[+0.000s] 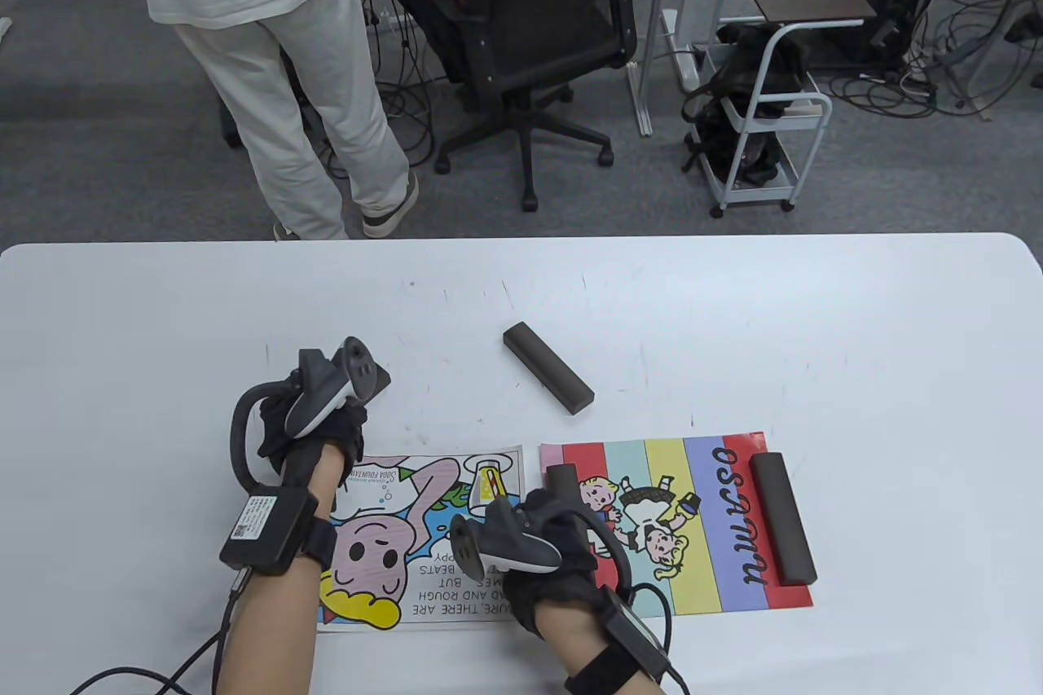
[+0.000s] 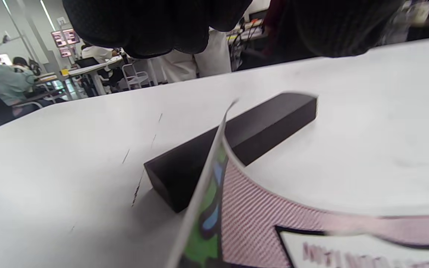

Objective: Unroll posters and secure with paperweights

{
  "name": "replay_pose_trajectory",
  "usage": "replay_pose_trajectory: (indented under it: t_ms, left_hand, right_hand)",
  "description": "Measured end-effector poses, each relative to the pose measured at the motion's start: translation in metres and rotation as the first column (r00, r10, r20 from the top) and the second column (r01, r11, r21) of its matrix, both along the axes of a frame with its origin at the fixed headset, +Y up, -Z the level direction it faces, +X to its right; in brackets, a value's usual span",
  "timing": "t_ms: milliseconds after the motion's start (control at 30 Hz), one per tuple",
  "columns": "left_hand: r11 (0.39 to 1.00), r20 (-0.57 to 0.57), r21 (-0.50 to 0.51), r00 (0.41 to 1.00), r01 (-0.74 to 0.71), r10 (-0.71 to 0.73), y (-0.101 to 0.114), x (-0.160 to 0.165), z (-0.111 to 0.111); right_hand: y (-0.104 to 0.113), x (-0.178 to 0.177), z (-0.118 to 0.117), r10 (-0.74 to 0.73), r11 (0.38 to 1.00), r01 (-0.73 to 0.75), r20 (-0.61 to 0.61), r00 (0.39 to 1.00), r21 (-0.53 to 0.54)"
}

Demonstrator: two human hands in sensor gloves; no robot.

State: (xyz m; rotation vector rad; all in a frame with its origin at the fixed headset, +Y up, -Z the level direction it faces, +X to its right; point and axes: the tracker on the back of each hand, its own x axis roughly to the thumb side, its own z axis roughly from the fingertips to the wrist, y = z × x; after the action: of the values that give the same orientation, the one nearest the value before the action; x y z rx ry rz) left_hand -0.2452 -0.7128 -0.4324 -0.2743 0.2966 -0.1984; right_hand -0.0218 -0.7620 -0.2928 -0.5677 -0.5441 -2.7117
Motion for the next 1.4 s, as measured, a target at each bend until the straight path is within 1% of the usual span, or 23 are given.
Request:
replay_pose_trajectory:
  t_ms: [67,133,233,267,333,433,600,667,733,800,900,967,1000,1067,1133,1233,1333,1400]
  left_hand:
    - [0.996,-0.030,-0.079,0.999,0.033,-0.036,-0.017,-0.001,-0.011]
    - [0.991,-0.065,-0.134,0.997,0.028,-0.037,-0.032,-0.006,-0.018]
    - [0.980,-0.089,-0.197,0.996,0.002,-0.020,-0.048,-0.012,-0.025]
    - [0.980,-0.098,-0.198,0.995,-0.004,-0.016,-0.051,-0.014,-0.027]
    - [0.987,-0.103,-0.159,0.994,0.007,-0.023,-0.053,-0.016,-0.029]
    - [0.989,-0.119,-0.146,0.993,-0.021,0.004,-0.053,-0.020,-0.032]
    - [0.995,-0.083,-0.100,0.996,0.012,-0.021,-0.052,-0.026,-0.033]
    - [0.998,-0.080,-0.051,0.996,0.034,-0.038,-0.046,-0.029,-0.031]
    - [1.000,-0.088,0.010,0.996,0.020,-0.019,-0.033,-0.033,-0.027]
    - [0.995,-0.089,0.103,0.996,0.014,-0.005,-0.011,-0.038,-0.020]
    - [0.978,-0.071,0.211,0.997,0.011,0.004,0.026,-0.042,-0.005]
    - [0.967,-0.053,0.256,0.999,0.007,0.007,0.046,-0.042,0.006]
    - [0.959,-0.034,0.284,0.999,0.003,0.006,0.060,-0.042,0.015]
    - [0.946,0.003,0.323,1.000,-0.026,0.026,0.080,-0.039,0.032]
    - [0.937,0.018,0.342,0.997,-0.073,0.071,0.093,-0.034,0.048]
    - [0.929,0.070,0.339,0.989,-0.147,0.131,0.105,-0.025,0.073]
    - [0.927,0.105,0.302,0.975,-0.221,0.198,0.103,-0.015,0.092]
    - [0.937,0.134,0.245,0.966,-0.249,0.221,0.096,-0.004,0.107]
  right_hand:
    - [0.000,0.000,0.000,-0.001,1.000,0.001,0.000,1.000,-0.001]
    - [0.000,0.000,0.000,-0.001,1.000,0.001,-0.002,1.000,-0.002]
    - [0.000,0.000,0.000,0.003,1.000,-0.003,-0.006,1.000,-0.002]
    - [0.000,-0.001,0.000,0.004,1.000,-0.004,-0.005,1.000,-0.003]
    - [0.000,-0.001,0.000,0.005,1.000,-0.005,-0.006,1.000,-0.003]
    - [0.000,-0.001,0.000,0.003,1.000,-0.003,-0.007,1.000,-0.004]
    - [-0.001,-0.001,0.000,0.004,1.000,-0.004,-0.006,1.000,-0.004]
    - [0.000,-0.001,0.000,0.006,1.000,-0.006,-0.006,1.000,-0.003]
    - [0.000,-0.002,0.000,0.009,1.000,-0.009,-0.006,1.000,-0.002]
    - [0.000,-0.002,0.001,0.011,1.000,-0.011,-0.006,1.000,-0.003]
    - [-0.001,-0.002,0.001,0.009,1.000,-0.009,-0.005,1.000,-0.004]
    - [-0.001,-0.002,0.001,0.009,1.000,-0.009,-0.005,1.000,-0.004]
    - [-0.001,-0.002,0.001,0.008,1.000,-0.008,-0.005,1.000,-0.005]
    - [-0.001,-0.002,0.001,0.008,1.000,-0.008,-0.004,1.000,-0.006]
    - [-0.001,-0.002,0.001,0.005,1.000,-0.005,-0.003,1.000,-0.007]
    - [-0.001,-0.002,0.001,0.006,1.000,-0.006,-0.001,1.000,-0.008]
    - [-0.001,-0.002,0.001,0.010,1.000,-0.010,-0.001,1.000,-0.007]
    - [-0.001,-0.002,0.000,0.010,1.000,-0.010,-0.002,1.000,-0.007]
